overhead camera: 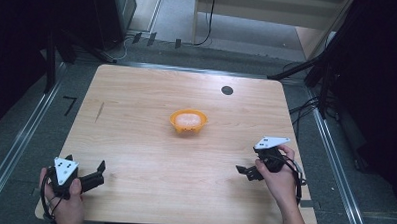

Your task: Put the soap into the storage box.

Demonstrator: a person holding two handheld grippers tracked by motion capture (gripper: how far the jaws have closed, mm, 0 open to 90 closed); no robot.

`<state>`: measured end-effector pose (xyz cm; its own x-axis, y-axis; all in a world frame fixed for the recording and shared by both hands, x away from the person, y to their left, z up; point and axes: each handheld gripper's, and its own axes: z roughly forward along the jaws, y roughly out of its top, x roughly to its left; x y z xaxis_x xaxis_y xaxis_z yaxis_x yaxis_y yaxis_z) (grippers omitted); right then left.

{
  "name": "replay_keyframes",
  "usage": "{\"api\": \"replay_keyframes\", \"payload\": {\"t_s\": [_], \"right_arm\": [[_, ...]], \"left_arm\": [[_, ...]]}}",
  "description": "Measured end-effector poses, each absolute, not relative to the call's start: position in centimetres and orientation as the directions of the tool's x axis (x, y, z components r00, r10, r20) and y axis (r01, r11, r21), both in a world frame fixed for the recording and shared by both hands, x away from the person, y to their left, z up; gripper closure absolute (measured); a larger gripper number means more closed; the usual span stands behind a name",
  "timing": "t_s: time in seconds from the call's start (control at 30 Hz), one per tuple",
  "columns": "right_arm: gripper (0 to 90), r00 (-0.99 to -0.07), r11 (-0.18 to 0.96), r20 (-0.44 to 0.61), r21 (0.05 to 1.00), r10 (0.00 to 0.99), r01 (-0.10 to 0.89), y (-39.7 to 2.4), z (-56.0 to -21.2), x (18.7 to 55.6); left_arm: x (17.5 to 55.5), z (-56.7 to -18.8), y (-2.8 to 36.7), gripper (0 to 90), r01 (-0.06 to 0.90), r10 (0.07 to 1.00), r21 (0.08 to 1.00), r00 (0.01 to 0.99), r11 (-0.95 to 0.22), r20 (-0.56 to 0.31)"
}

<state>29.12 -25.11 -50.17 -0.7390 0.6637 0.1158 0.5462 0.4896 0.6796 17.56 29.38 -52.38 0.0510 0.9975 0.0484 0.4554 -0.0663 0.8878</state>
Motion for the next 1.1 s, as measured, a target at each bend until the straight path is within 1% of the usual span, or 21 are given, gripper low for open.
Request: {"api": "replay_keyframes", "payload": {"t_s": [0.43, 0.57, 1.1], "right_arm": [[0.0, -0.688, 0.417, 0.119, 0.718, 0.716, 0.558, -28.6, -51.4, 27.0], [0.0, -0.668, 0.401, 0.098, 0.732, 0.738, 0.551, -29.5, -51.7, 26.3], [0.0, -0.610, 0.338, 0.110, 0.750, 0.784, 0.569, -33.0, -53.2, 24.0]], "left_arm": [[17.6, -52.4, 29.3, 0.0, 0.458, 0.997, 0.886, 0.051, -0.072, 0.055], [17.6, -52.4, 29.3, 0.0, 0.459, 0.997, 0.885, 0.049, -0.073, 0.057], [17.6, -52.4, 29.1, 0.0, 0.462, 0.996, 0.882, 0.052, -0.090, 0.074]]}}
